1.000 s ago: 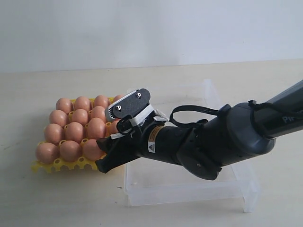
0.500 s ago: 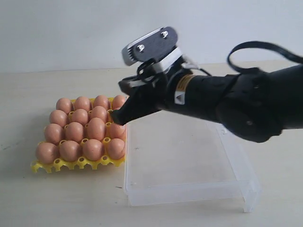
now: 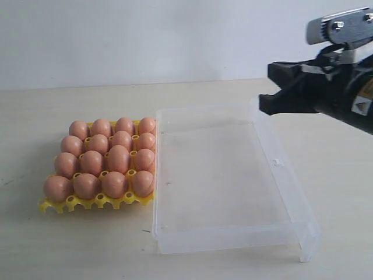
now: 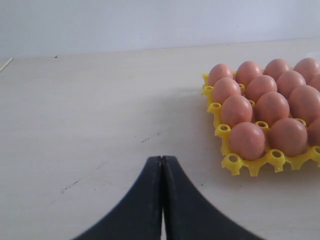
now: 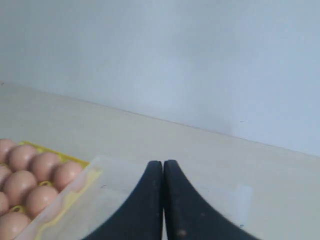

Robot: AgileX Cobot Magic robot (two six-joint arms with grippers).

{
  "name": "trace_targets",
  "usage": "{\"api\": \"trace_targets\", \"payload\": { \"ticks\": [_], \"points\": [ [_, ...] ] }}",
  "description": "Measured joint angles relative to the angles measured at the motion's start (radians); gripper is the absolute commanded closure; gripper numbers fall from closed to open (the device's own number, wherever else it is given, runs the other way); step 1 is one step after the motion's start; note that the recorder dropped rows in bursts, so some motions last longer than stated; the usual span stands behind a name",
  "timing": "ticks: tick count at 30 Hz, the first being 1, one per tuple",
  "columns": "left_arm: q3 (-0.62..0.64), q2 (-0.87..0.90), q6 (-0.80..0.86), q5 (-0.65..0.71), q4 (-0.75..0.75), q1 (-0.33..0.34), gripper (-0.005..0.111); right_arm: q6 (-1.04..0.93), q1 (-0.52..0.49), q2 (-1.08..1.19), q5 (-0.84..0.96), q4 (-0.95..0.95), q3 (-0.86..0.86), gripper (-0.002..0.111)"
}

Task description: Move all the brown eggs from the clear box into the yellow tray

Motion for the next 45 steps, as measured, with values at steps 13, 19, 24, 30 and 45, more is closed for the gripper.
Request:
{"api": "trace_targets", "payload": {
  "ticks": [13,19,24,30,45],
  "points": [
    [0.0,0.0,0.0,0.0,0.0,0.0,0.107,0.011,-0.365,-0.442,-0.191,-0.006,0.356,0.108],
    [0.0,0.0,0.0,0.0,0.0,0.0,0.107,0.011,-0.373,-0.718,0.024,0.028,0.485,0.108],
    [0.0,0.0,0.0,0.0,0.0,0.0,0.107,0.011,-0.359,-0.924,0.227,0.06,0.546,0.108],
    [0.0,0.0,0.0,0.0,0.0,0.0,0.107,0.011,-0.285,-1.114,0.321,0.113,0.562,0.108],
    [0.0,0.0,0.0,0.0,0.0,0.0,0.107,0.011,-0.286,-1.368,0.491,0.264,0.567,0.108]
  ]
}}
